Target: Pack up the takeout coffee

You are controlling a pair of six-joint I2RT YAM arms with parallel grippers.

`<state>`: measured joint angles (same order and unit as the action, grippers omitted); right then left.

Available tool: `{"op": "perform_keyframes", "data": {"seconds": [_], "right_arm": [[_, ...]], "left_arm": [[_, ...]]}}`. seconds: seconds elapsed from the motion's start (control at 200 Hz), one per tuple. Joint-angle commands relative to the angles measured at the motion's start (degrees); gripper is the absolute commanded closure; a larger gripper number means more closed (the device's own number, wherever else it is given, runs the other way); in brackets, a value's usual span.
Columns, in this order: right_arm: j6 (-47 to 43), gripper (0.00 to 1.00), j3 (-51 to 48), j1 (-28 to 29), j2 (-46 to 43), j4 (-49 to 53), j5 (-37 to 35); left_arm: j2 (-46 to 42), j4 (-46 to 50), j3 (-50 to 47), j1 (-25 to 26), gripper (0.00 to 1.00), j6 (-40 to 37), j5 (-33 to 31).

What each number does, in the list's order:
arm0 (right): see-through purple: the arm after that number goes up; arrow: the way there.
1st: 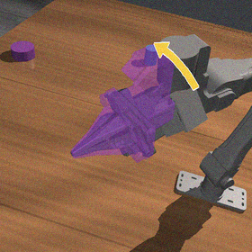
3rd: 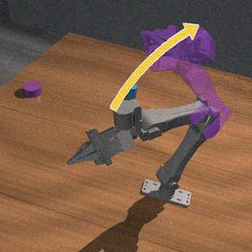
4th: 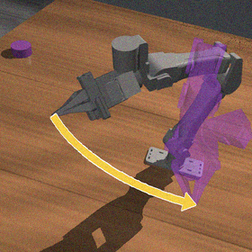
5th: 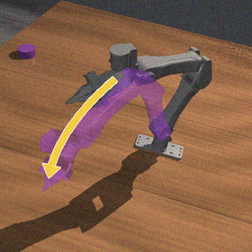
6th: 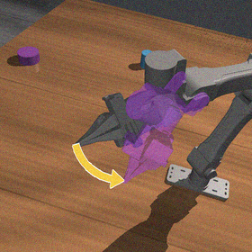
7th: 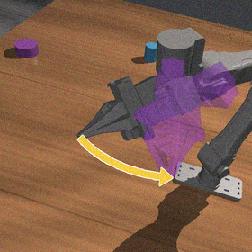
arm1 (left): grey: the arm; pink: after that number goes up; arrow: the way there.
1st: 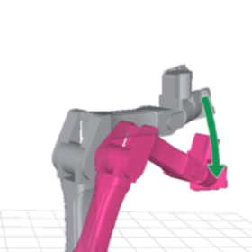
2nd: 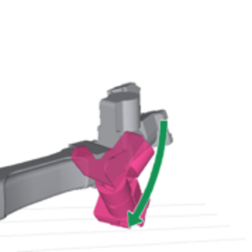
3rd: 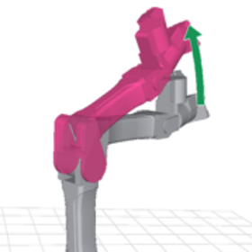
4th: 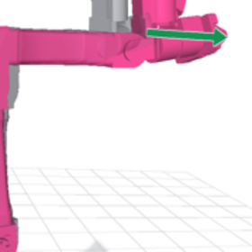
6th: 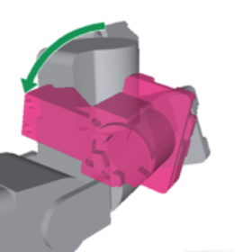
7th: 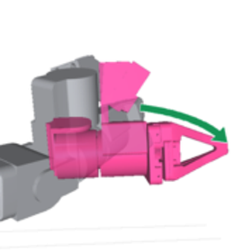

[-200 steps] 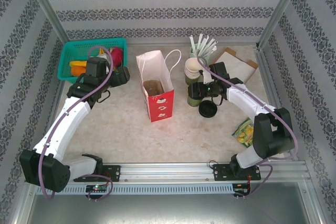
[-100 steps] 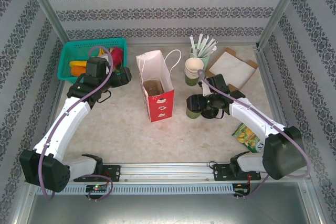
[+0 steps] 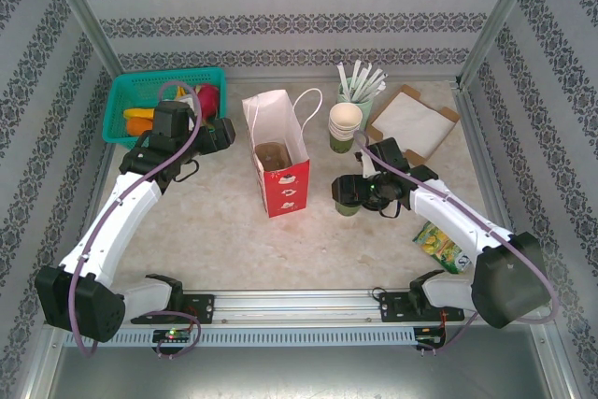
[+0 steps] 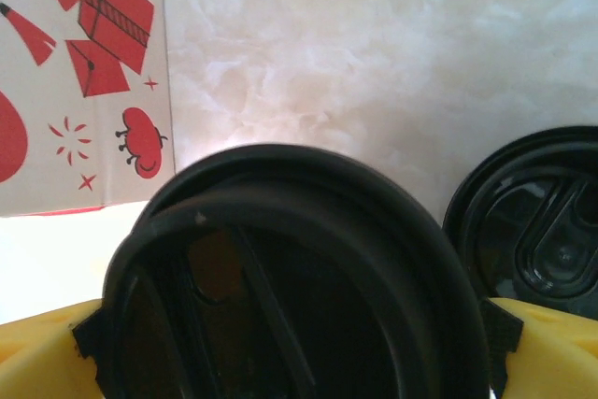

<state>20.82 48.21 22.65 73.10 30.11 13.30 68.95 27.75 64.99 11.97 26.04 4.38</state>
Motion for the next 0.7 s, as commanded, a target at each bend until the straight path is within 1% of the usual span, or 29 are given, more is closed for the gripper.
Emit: {"op": "perform_keyframes", "data": {"seconds": [0.0,0.14,0.32,0.44,0.694], "right_arm": [[3.22,0.02,2.22,0.4,-0.6,4.17,-2.1],[6.56,0.02,4.46,0.38,-0.19,7.11,-4.26],[10.29,0.02,8.03,0.46,2.13,11.61,-3.51],[11.12,0.02,10.76,0.71,4.33,14.41,-2.5],[12.66,0.02,17.85,1.71,8.56,21.06,-2.79]], "left_arm": [[0.36,-1.68,0.14,-0.54,0.01,0.52,0.63],[0.44,-1.88,-0.04,-0.51,0.0,0.2,0.29],[0.79,-2.57,-0.1,-0.5,0.0,-0.03,1.15],[1.31,-2.22,0.2,-0.51,0.0,-0.07,1.15],[1.53,-1.13,-0.04,-0.54,0.0,-0.7,0.91]]}}
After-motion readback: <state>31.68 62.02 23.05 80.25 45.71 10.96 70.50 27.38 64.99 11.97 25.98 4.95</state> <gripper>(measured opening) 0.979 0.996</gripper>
